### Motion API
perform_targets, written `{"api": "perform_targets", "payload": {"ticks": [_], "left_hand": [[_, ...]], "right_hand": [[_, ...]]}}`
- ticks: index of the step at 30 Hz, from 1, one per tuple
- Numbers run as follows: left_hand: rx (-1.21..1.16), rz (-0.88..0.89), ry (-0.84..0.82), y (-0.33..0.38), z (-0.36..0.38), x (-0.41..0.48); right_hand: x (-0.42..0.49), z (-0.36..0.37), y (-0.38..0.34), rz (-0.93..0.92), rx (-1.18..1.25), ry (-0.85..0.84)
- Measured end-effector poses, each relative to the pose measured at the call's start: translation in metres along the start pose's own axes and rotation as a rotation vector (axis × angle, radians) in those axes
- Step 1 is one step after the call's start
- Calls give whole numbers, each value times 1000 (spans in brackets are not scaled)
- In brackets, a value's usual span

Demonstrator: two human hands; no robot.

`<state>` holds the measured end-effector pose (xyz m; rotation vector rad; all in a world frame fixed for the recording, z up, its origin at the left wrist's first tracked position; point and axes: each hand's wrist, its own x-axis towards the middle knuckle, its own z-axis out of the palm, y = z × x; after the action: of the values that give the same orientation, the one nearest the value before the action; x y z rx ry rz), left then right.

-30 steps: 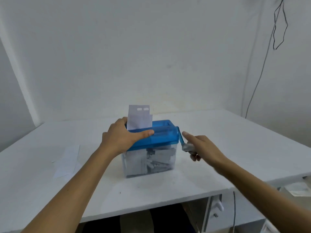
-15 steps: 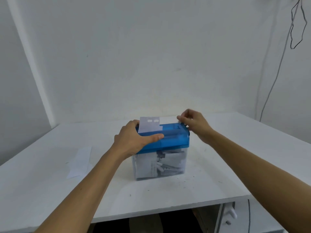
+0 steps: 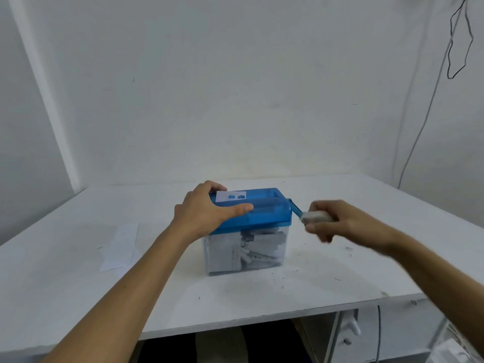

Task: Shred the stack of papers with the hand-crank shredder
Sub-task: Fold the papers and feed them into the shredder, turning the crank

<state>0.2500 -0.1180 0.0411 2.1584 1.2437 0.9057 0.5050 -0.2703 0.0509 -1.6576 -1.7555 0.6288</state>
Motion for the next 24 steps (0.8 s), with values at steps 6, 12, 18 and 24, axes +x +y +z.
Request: {"api": "perform_targets", "payload": {"ticks": [6, 12, 18, 24], "left_hand": [[-41, 16, -11, -1, -1, -1], [-37, 17, -25, 0, -3, -3], [-44, 5, -10, -1, -1, -4], [-18, -8, 11, 2, 1, -4]], "right_hand": [[32, -31, -19, -94, -12, 124], [114, -4, -1, -15, 238, 406], [110, 46, 41, 162, -11, 314], [40, 36, 35, 188, 19, 140]]}}
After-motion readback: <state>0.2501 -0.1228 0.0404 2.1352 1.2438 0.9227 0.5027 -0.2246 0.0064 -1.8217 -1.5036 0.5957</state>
